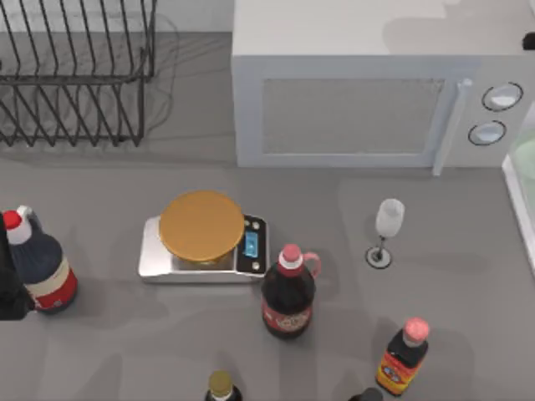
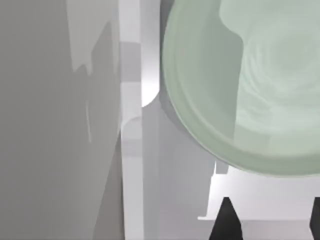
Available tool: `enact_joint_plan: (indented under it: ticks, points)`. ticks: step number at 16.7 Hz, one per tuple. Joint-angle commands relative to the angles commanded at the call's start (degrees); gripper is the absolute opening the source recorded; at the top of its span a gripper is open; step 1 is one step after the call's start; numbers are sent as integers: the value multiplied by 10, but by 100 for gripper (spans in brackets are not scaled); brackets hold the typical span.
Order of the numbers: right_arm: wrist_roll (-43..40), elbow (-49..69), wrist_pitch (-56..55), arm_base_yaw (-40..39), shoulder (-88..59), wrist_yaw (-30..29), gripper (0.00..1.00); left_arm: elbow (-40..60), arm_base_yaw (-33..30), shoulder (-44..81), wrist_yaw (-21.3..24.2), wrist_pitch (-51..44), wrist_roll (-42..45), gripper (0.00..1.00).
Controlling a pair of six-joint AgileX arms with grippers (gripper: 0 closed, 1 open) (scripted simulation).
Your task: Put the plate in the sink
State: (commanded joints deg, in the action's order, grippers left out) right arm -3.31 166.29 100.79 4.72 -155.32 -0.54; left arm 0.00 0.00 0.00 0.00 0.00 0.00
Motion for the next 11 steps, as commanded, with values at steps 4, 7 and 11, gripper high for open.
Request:
enact_joint_plan:
  ticks: [4,7,11]
  points:
    - [0,0,0,0,0,0,90,0,0,0,0,0,0,100]
    - [0,0,0,0,0,0,100,0,0,0,0,0,0,100]
    - [0,0,0,0,0,0,100,0,0,0,0,0,0,100]
